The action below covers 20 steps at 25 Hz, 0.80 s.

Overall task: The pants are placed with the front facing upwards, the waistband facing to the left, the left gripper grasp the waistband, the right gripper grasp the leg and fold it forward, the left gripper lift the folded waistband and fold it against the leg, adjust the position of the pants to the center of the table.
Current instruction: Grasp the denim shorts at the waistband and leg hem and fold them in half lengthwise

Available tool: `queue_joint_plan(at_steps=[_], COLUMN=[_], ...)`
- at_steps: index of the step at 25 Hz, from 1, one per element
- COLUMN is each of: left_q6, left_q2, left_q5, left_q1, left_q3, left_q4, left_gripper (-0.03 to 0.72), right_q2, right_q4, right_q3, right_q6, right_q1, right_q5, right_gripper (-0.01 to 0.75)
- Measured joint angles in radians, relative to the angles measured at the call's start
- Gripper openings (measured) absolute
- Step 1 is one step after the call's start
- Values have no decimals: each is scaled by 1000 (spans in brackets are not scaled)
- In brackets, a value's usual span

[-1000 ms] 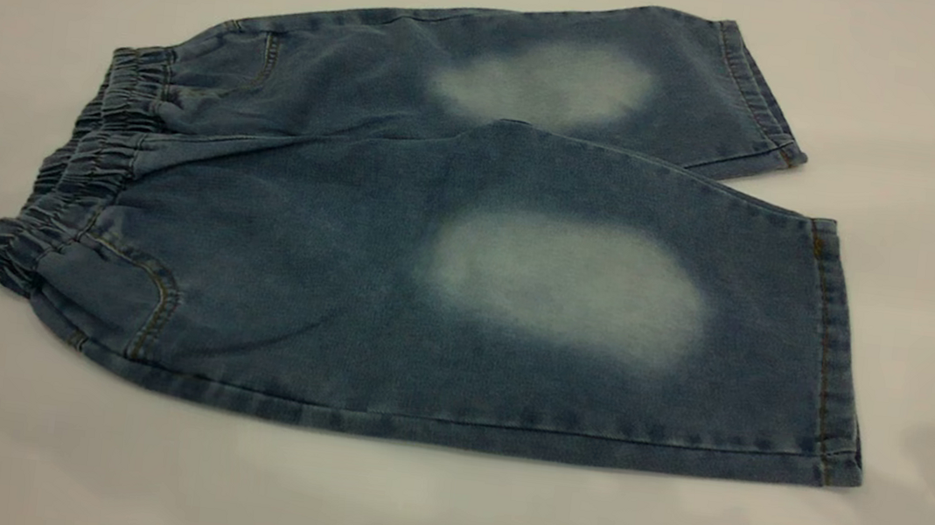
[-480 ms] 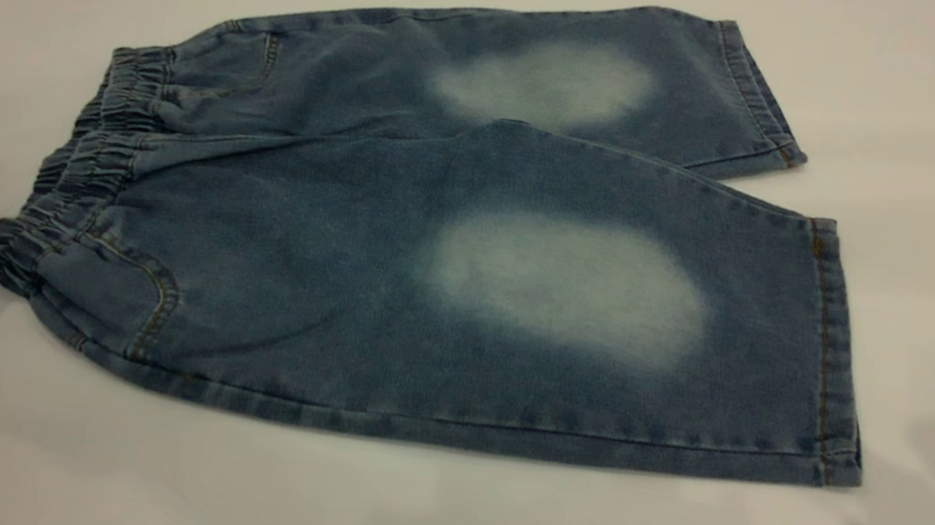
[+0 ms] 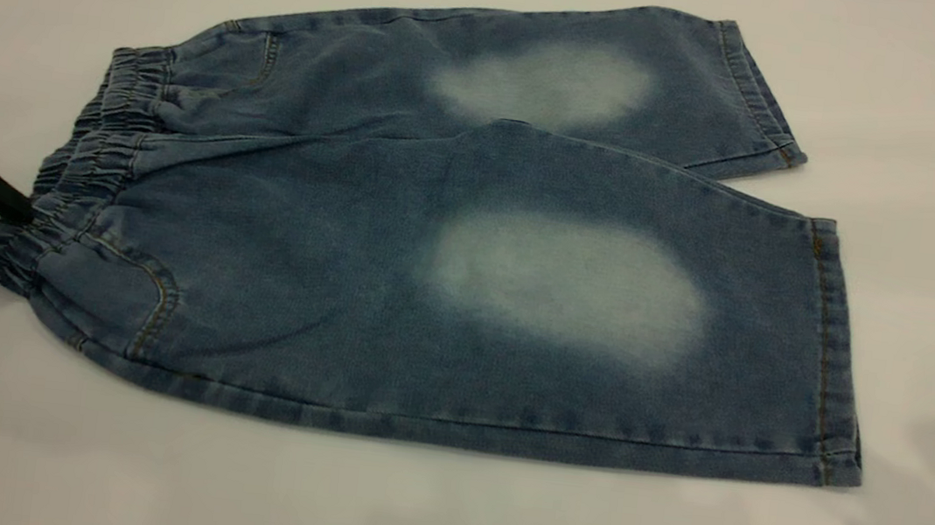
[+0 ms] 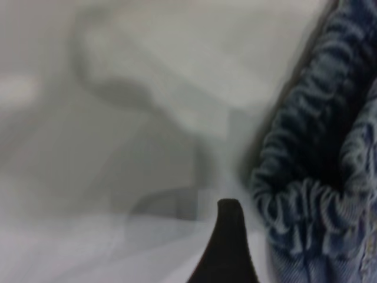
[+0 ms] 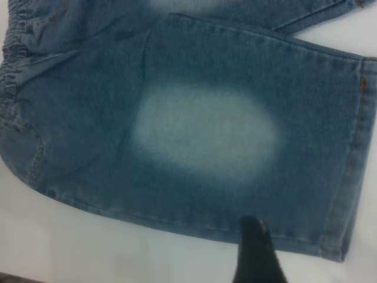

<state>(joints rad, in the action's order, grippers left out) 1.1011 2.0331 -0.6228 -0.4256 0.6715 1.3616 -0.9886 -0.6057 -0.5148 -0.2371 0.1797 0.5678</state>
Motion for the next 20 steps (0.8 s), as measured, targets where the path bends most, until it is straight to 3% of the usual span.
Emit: queue_joint_plan(at_steps=[13, 17, 20], left_q6=[16, 5, -11], left_q2=[106, 106, 108], left_q5=[-76, -38, -10], left_q1=[24, 33, 33], left_q3=[53, 52, 52], left_q4=[88, 91, 87], left_gripper=[540, 462, 351], right_q2=[0, 0, 0], right_q4=[-2, -7, -7], right_q3=[0, 0, 0], right_q6=[0, 0, 0], right_q1=[0, 0, 0], right_q5=[1, 2, 2], right_gripper=[372, 372, 372])
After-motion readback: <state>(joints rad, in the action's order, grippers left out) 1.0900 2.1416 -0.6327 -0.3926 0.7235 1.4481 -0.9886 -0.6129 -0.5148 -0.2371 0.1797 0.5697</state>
